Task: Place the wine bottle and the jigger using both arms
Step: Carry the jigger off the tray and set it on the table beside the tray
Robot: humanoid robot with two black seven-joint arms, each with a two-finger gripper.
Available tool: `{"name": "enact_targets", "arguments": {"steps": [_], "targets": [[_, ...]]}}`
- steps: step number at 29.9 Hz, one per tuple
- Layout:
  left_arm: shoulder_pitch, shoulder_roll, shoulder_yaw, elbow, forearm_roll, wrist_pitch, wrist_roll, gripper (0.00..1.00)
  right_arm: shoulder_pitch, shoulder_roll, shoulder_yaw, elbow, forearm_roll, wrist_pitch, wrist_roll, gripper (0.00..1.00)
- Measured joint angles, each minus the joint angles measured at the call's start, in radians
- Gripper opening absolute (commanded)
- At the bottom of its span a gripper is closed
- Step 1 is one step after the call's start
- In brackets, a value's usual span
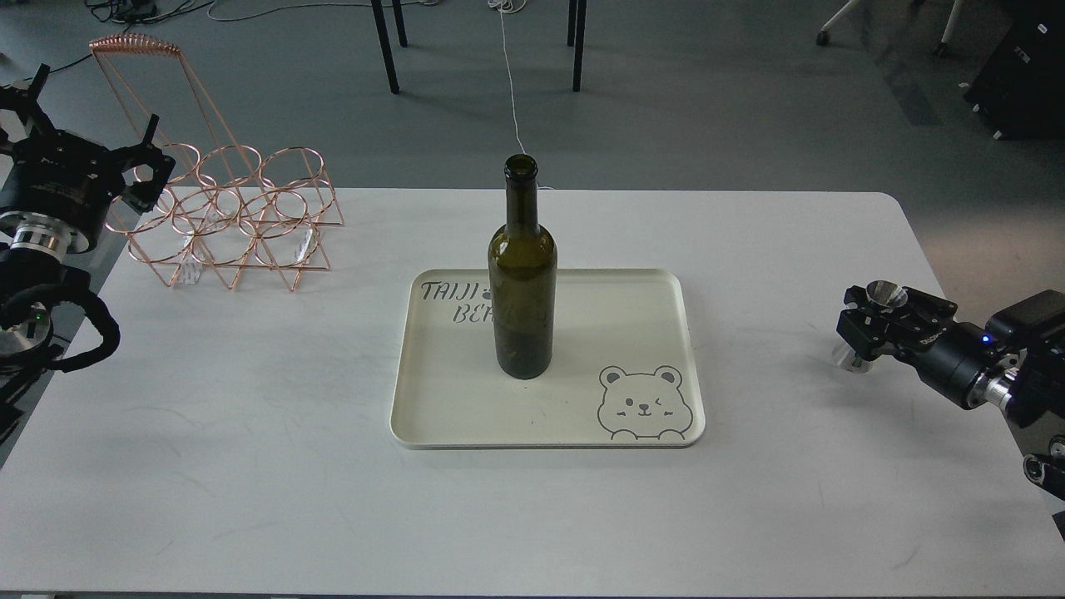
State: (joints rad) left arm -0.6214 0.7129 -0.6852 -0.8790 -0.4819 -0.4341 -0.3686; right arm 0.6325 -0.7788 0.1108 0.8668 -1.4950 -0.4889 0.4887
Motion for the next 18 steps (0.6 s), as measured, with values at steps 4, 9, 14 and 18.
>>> {"name": "enact_targets", "arguments": {"steps": [4, 9, 14, 18], "targets": [[-0.001, -0.001, 0.001, -0.001, 0.001, 0.0, 0.0, 0.98, -0.019, 0.009, 0.0, -0.018, 0.004, 0.0, 0.0, 0.13], [-0.001, 0.001, 0.001, -0.001, 0.002, 0.0, 0.0, 0.98, -0.025, 0.023, 0.002, -0.038, 0.011, 0.0, 0.0, 0.16], [-0.001, 0.003, 0.001, -0.001, 0.002, 0.0, 0.0, 0.98, -0.023, 0.063, 0.002, -0.061, 0.027, 0.0, 0.0, 0.3], [-0.001, 0.004, 0.001, -0.001, 0.002, 0.0, 0.0, 0.98, -0.019, 0.072, 0.0, -0.063, 0.028, 0.0, 0.0, 0.31]]}}
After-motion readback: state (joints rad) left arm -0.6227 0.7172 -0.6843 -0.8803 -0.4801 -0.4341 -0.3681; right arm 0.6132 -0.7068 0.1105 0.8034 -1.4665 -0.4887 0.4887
